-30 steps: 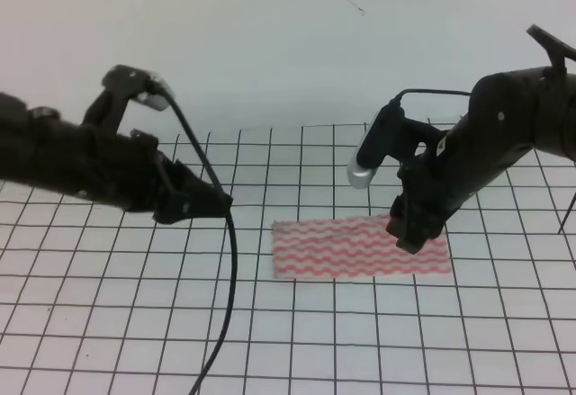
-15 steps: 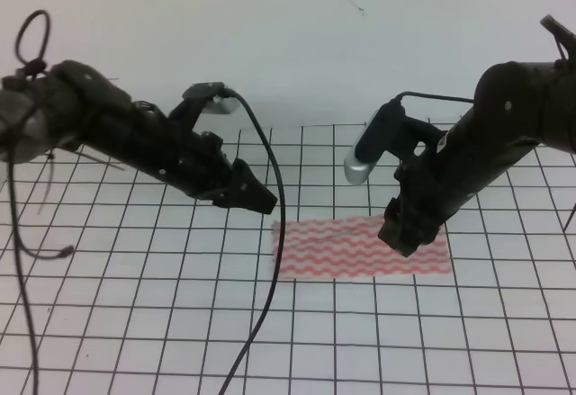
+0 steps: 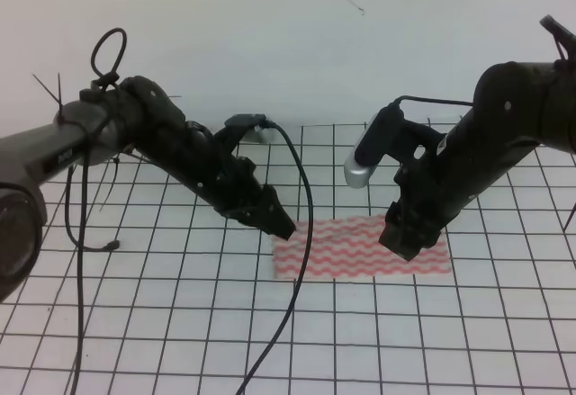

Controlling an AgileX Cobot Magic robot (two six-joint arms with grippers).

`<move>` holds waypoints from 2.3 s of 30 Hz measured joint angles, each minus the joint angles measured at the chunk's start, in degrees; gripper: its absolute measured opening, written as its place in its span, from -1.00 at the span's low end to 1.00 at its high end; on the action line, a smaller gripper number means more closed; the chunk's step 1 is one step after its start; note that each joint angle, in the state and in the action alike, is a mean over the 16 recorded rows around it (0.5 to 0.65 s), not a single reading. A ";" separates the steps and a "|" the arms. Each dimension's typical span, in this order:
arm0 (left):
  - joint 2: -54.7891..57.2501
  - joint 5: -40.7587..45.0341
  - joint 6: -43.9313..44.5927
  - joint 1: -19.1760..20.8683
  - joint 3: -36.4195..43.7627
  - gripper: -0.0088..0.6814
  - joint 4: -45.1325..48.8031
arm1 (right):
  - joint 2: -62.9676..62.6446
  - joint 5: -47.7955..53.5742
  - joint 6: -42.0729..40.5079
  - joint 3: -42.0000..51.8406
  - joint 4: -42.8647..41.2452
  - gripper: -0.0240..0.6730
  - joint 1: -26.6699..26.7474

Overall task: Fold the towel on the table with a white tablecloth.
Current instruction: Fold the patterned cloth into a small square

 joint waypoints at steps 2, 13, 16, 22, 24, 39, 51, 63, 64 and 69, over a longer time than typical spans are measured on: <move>0.76 0.20 -0.34 -0.24 -0.82 -0.13 0.37 | 0.00 0.08 -0.17 0.00 -0.10 0.01 0.00; 2.15 1.03 -0.90 -1.70 -2.76 -0.13 2.73 | 0.00 0.72 -0.75 0.00 -0.75 0.01 0.00; 1.88 0.86 -0.97 -2.05 -2.74 -0.13 3.28 | 0.00 1.01 -0.79 0.00 -0.92 0.01 0.00; 1.49 0.50 -1.06 -2.27 -2.71 -0.13 3.61 | 0.00 1.58 -0.79 0.00 -0.94 0.01 0.00; 1.49 0.41 -1.09 -2.27 -2.71 -0.13 3.56 | 0.00 1.70 -0.79 0.00 -0.95 0.01 0.00; 3.22 0.24 -1.27 -2.22 -2.89 -0.13 2.52 | 0.00 1.76 -0.86 0.00 -1.13 0.01 0.00; 5.13 2.94 -1.53 -2.27 -6.09 -0.40 1.55 | 0.00 1.76 -0.92 0.00 -1.56 0.01 0.00; 5.29 4.76 -5.37 -2.66 -12.80 -0.81 3.98 | 0.00 1.76 -0.91 0.00 -1.89 0.01 0.00; 5.19 5.03 -5.92 -2.86 -13.05 -0.77 4.43 | 0.00 1.76 -0.91 0.00 -1.98 0.01 0.00; 4.85 5.89 -8.93 -4.17 -13.50 -0.50 7.43 | -0.01 1.76 -0.86 0.00 -2.61 0.01 0.00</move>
